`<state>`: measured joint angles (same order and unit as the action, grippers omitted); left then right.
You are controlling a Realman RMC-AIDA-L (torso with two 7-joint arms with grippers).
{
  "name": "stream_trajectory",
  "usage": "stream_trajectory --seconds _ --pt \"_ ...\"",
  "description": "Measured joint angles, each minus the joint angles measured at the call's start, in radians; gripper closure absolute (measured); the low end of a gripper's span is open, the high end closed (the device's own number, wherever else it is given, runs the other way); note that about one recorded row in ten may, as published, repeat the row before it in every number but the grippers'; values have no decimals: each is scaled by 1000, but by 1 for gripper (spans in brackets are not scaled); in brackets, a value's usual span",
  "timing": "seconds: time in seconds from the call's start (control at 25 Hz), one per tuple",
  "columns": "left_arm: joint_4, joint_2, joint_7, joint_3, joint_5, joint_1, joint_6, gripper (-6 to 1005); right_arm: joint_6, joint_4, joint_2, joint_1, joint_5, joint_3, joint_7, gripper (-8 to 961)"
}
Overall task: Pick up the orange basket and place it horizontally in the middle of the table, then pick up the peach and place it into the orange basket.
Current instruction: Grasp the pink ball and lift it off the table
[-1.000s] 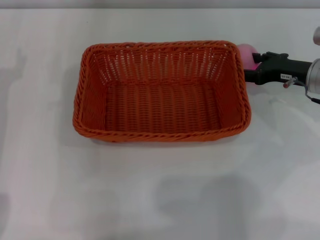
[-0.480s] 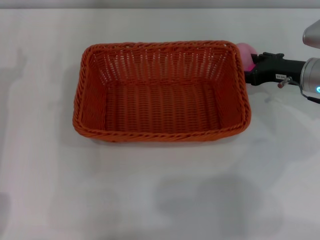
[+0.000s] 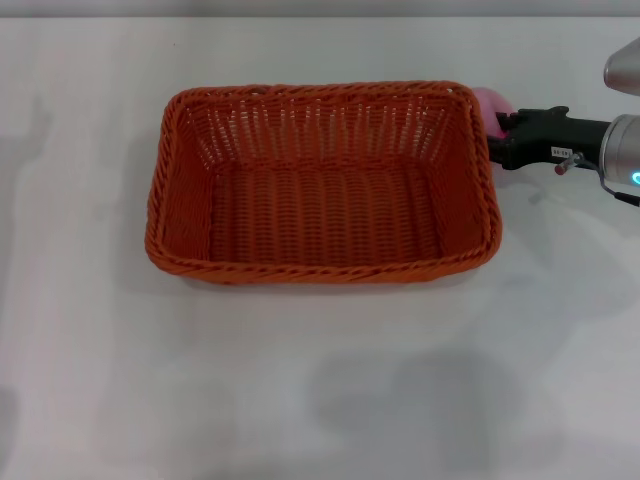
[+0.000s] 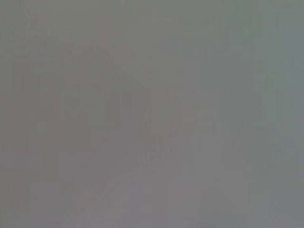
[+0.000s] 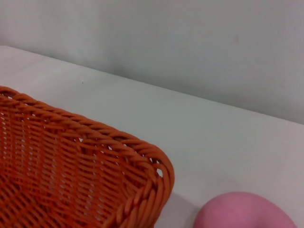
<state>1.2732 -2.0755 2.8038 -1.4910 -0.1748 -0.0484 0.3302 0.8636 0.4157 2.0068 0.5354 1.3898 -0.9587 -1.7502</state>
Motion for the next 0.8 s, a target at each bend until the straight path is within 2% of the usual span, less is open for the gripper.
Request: stream_trajectory --seconds 0.56,0.8 --pt "-27 0 -13 3 6 -4 67 148 0 0 1 0 0 0 4 645" --pt "-28 0 -13 4 7 -4 68 148 0 0 0 0 0 0 5 652"
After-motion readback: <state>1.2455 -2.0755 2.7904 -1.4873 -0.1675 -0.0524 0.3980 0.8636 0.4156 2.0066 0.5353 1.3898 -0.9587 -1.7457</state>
